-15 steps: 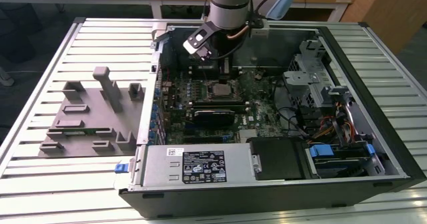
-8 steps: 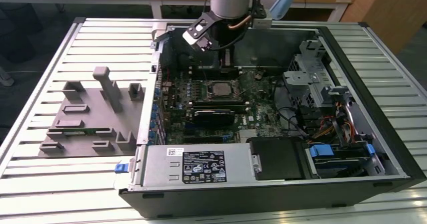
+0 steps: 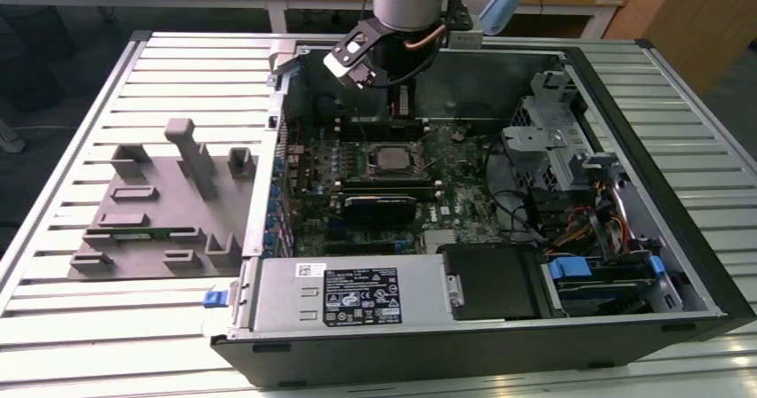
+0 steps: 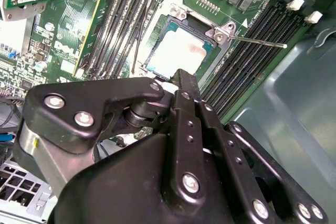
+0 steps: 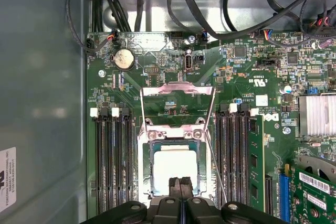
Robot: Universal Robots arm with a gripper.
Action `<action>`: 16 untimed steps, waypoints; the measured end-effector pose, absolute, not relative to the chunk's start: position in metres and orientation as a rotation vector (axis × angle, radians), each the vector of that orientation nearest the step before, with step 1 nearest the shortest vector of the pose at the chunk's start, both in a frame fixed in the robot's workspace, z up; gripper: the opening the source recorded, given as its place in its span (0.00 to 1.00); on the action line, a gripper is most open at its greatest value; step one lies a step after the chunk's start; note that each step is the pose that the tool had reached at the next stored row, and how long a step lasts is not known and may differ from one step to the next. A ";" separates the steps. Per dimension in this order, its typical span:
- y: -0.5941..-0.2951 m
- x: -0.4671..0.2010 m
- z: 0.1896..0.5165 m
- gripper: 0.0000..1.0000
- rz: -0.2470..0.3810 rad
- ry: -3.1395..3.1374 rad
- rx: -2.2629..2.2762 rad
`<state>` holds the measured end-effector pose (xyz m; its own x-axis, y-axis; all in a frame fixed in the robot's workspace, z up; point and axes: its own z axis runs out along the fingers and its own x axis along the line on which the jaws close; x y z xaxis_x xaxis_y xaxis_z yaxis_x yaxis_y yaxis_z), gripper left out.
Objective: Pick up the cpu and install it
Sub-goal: 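Close the cpu cover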
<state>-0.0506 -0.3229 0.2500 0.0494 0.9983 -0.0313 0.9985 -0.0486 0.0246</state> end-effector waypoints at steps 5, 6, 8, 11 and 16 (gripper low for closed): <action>-0.323 -0.051 0.250 0.11 -0.009 2.139 2.247; -0.323 -0.051 0.250 0.11 -0.009 2.139 2.247; -0.323 -0.050 0.250 0.11 -0.009 2.139 2.247; -0.323 -0.047 0.250 0.11 -0.009 2.139 2.247; -0.323 -0.038 0.250 0.11 -0.009 2.139 2.247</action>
